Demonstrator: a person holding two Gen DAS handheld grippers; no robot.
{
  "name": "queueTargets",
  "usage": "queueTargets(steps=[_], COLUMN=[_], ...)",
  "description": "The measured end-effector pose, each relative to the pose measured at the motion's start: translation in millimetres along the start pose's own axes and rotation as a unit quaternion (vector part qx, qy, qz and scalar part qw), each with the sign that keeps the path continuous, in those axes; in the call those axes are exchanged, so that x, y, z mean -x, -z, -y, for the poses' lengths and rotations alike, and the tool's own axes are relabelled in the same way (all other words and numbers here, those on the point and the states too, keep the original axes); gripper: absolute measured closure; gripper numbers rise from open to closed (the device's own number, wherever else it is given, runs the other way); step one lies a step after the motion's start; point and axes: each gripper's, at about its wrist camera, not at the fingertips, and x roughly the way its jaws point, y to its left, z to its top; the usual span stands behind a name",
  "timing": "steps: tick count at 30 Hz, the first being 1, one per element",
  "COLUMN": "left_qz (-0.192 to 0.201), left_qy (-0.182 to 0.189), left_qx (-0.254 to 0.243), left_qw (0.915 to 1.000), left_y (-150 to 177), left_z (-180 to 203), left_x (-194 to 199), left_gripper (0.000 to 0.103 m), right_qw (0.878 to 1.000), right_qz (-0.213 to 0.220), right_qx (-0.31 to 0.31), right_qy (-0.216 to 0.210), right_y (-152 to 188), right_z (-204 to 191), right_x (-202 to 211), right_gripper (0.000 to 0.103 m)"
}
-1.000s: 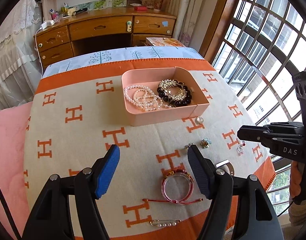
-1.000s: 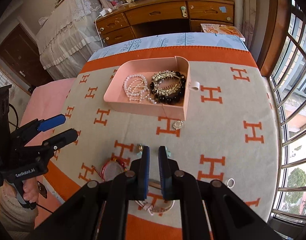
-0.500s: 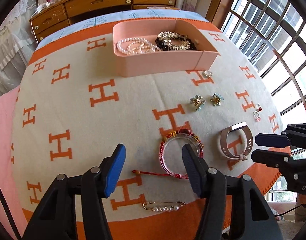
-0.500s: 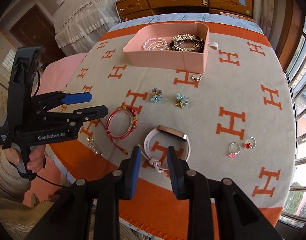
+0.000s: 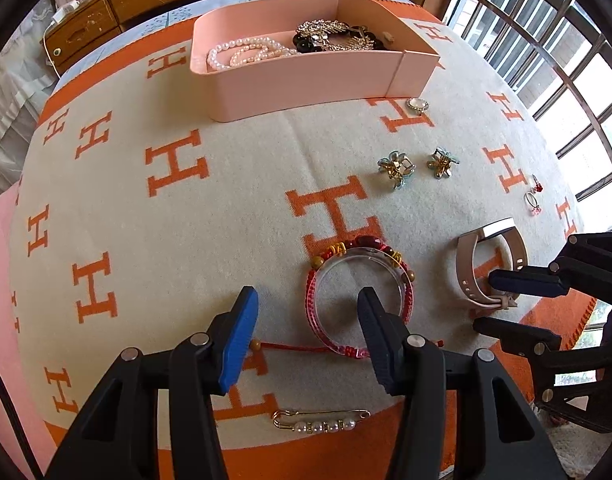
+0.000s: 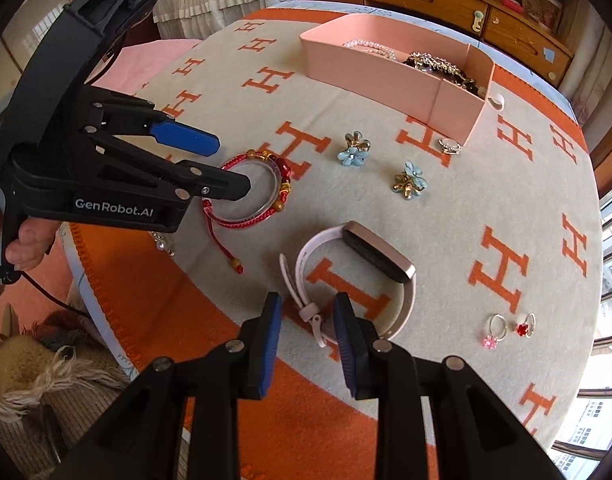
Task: Organize jewelry
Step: 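Grasp the red string bracelet with the left tool while the right tool grasps the white watch, then carry the bracelet and watch into the pink box and open both tools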
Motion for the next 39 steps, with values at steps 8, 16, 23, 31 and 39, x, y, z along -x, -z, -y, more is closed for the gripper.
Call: queueTargets(steps=[8,16,23,31,39], left_qz=[-0.010,0.007,0.059,0.123,0.175], left_qy=[-0.002,0.020,0.023,0.016,0.005], left_qx=[0.000,0.031,0.055,0.075,0.102], left_qw=[0.9999,0.9993,0.9965,0.9895,0.9793], left_y=[-7,-6,-20,-55,-113], left_z=[3,-11,-23,-38,-57], left_x=[1,13,50,100,118], left_gripper=[0.097,0.099,0.099,0.099,0.099], right_qw=[0.999,0.998,0.992,0.973,0.955], right_qz=[0.019,0.057,0.114,0.185,0.207], right_qx=[0.029,0.007,-0.047,-0.136,-0.209], right_qy=[0.000,-0.003,0.000,-0.011,-0.046], right_y=[3,1,-23,-74,-140], right_z=[-5,3,29,71,109], right_x=[-1,18,52,84,85], right_gripper=[0.093,0.094,0.094,0.094,0.094])
